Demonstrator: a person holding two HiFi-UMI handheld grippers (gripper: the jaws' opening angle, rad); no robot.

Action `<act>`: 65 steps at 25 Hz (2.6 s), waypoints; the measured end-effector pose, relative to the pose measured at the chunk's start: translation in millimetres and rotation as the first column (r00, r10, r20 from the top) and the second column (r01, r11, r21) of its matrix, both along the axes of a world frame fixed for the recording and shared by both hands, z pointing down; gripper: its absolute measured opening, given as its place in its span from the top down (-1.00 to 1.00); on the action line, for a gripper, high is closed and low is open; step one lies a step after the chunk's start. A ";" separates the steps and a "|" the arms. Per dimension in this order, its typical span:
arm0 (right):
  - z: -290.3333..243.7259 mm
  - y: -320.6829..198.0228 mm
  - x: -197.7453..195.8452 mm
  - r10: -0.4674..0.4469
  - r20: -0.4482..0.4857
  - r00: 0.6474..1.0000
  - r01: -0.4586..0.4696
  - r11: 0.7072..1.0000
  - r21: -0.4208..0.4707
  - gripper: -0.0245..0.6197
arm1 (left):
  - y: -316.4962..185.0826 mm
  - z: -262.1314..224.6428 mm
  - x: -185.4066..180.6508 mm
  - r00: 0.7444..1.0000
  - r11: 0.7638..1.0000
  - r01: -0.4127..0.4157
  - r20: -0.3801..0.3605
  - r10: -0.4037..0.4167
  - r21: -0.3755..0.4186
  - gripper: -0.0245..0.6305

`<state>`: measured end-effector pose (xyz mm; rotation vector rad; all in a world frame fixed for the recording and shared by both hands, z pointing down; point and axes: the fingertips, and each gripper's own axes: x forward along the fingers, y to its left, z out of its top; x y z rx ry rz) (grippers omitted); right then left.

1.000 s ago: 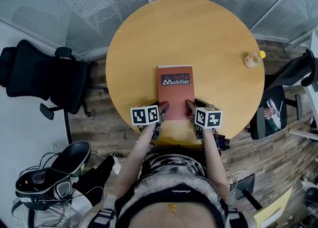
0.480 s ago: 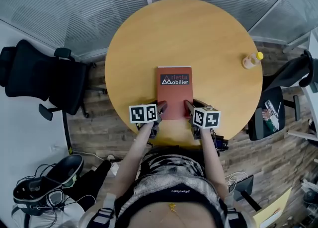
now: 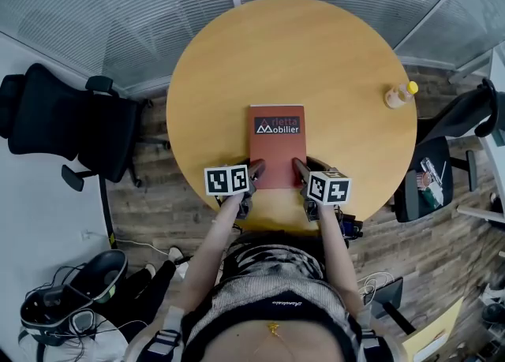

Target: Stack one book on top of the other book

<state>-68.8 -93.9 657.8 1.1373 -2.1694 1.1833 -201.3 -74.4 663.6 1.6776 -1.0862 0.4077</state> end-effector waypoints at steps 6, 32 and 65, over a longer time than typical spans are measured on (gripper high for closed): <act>0.7 0.2 1.2 0.005 0.011 1.000 -0.005 1.000 -0.001 0.47 | -0.5 -0.1 0.7 1.000 1.000 -0.002 -0.010 0.002 0.001 0.28; -22.5 8.2 9.8 -0.059 -0.074 0.996 0.067 0.991 0.115 0.47 | 2.0 -26.1 -15.0 0.999 0.995 0.026 0.045 -0.030 0.101 0.26; -91.1 81.8 -9.8 -0.294 -0.163 0.942 0.334 0.867 0.369 0.78 | 66.9 -92.6 74.4 0.977 0.927 -0.214 0.072 0.202 0.307 0.81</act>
